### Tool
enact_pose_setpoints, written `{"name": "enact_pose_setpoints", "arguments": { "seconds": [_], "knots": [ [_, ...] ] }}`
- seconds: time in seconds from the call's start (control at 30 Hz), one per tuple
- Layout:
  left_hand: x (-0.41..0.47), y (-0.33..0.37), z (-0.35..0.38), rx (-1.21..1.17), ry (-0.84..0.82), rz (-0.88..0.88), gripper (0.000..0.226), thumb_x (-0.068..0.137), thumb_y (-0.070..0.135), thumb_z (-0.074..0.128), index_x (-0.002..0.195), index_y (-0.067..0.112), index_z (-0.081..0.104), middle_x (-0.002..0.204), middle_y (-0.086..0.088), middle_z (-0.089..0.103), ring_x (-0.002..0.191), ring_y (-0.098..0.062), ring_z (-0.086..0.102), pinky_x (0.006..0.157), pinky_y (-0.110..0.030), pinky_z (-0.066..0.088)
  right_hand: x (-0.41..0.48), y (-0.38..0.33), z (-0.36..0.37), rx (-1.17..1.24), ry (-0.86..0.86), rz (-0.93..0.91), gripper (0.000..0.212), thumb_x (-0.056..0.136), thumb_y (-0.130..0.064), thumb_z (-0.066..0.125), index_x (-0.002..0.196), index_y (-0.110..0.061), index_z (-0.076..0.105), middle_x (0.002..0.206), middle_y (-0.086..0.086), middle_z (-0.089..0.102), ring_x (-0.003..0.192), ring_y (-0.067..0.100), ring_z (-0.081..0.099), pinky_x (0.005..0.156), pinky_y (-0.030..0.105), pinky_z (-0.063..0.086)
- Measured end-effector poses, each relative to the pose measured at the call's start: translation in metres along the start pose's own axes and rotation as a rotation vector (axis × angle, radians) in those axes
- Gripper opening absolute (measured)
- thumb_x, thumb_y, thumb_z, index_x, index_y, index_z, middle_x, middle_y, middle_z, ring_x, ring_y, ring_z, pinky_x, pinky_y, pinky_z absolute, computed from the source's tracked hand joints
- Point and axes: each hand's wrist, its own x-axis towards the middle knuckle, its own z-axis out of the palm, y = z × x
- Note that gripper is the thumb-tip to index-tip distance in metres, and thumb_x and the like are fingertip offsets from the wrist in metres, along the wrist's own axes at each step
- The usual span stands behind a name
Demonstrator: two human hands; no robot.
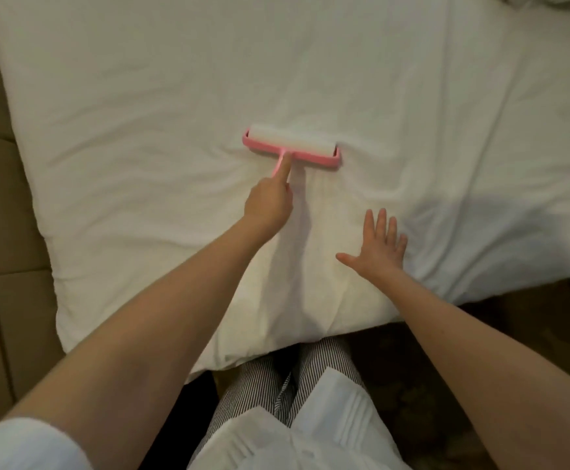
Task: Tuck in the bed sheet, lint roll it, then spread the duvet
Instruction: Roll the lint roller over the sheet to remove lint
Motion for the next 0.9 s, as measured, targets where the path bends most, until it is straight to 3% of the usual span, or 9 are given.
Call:
{"name": "enact_pose_setpoints", "arguments": {
  "seconds": [0.1, 0.23, 0.33, 0.5, 0.63, 0.7, 0.77, 0.9],
  "knots": [
    [-0.035, -0.005, 0.014, -0.055, -0.042, -0.013, 0.067, 0.094, 0.009, 0.036, 0.151, 0.027, 0.004, 0.087, -0.024, 0.060, 0.076, -0.038, 0.058, 0.059, -0.034, 0.031, 0.014, -0.009, -0.014, -0.023, -0.018, -0.044, 0.103, 0.085, -0.058, 0.054, 0.148, -0.016, -0.017, 0.156, 0.006, -0.022, 0.143, 0.028, -0.018, 0.115, 0.046, -0.006],
    [-0.140, -0.038, 0.040, -0.047, -0.217, -0.137, 0.073, 0.096, 0.017, 0.036, 0.138, 0.039, -0.021, 0.081, -0.012, 0.053, 0.077, -0.034, 0.057, 0.060, -0.037, 0.036, 0.013, -0.013, -0.008, -0.019, -0.129, -0.093, 0.104, 0.084, -0.057, 0.056, 0.149, -0.018, -0.016, 0.155, 0.006, -0.023, 0.144, 0.029, -0.017, 0.115, 0.046, -0.002],
    [-0.176, -0.050, 0.039, -0.029, -0.294, -0.186, 0.073, 0.097, 0.020, 0.036, 0.142, 0.038, -0.018, 0.078, -0.006, 0.049, 0.074, -0.027, 0.056, 0.061, -0.032, 0.035, -0.004, -0.006, 0.013, -0.026, -0.198, -0.117, 0.104, 0.085, -0.054, 0.056, 0.147, -0.020, -0.020, 0.154, 0.005, -0.028, 0.142, 0.027, -0.022, 0.114, 0.046, -0.007],
    [-0.089, -0.013, 0.022, 0.006, -0.121, -0.085, 0.068, 0.096, 0.014, 0.036, 0.148, 0.031, -0.006, 0.077, -0.011, 0.048, 0.076, -0.035, 0.057, 0.059, -0.034, 0.033, -0.011, 0.001, 0.021, -0.046, -0.233, -0.118, 0.097, 0.090, -0.052, 0.050, 0.146, -0.020, -0.023, 0.152, 0.003, -0.031, 0.141, 0.025, -0.025, 0.114, 0.046, -0.010],
    [0.002, 0.021, 0.000, -0.112, 0.045, 0.006, 0.064, 0.096, 0.012, 0.037, 0.151, 0.027, 0.007, 0.077, -0.018, 0.056, 0.071, -0.034, 0.055, 0.059, -0.034, 0.034, -0.010, 0.002, 0.006, 0.002, -0.191, -0.101, 0.075, 0.097, -0.048, 0.036, 0.151, -0.016, -0.005, 0.158, 0.003, -0.014, 0.145, 0.026, -0.009, 0.115, 0.044, -0.002],
    [0.017, 0.039, -0.015, -0.143, 0.071, 0.012, 0.062, 0.097, 0.014, 0.037, 0.151, 0.026, 0.010, 0.070, -0.012, 0.052, 0.067, -0.029, 0.053, 0.059, -0.033, 0.036, -0.013, 0.002, -0.004, 0.137, -0.152, -0.061, 0.061, 0.099, -0.044, 0.032, 0.148, -0.010, 0.019, 0.157, 0.009, 0.014, 0.143, 0.026, 0.013, 0.114, 0.041, 0.011],
    [0.007, 0.053, -0.028, -0.195, 0.122, 0.023, 0.062, 0.097, 0.015, 0.038, 0.151, 0.023, 0.008, 0.064, -0.003, 0.046, 0.060, -0.022, 0.047, 0.058, -0.029, 0.031, -0.020, -0.001, -0.021, 0.431, -0.092, 0.015, 0.052, 0.100, -0.041, 0.031, 0.135, -0.004, 0.044, 0.142, 0.012, 0.043, 0.132, 0.027, 0.038, 0.106, 0.034, 0.027],
    [-0.044, 0.079, -0.041, -0.324, 0.205, 0.136, 0.054, 0.096, 0.018, 0.043, 0.145, 0.008, 0.022, 0.084, -0.003, 0.050, 0.076, -0.030, 0.056, 0.059, -0.025, 0.026, -0.041, -0.011, -0.071, 1.248, -0.074, 0.124, 0.049, 0.100, -0.041, 0.035, 0.129, -0.006, 0.052, 0.130, 0.010, 0.055, 0.119, 0.026, 0.051, 0.094, 0.027, 0.037]
  ]
}}
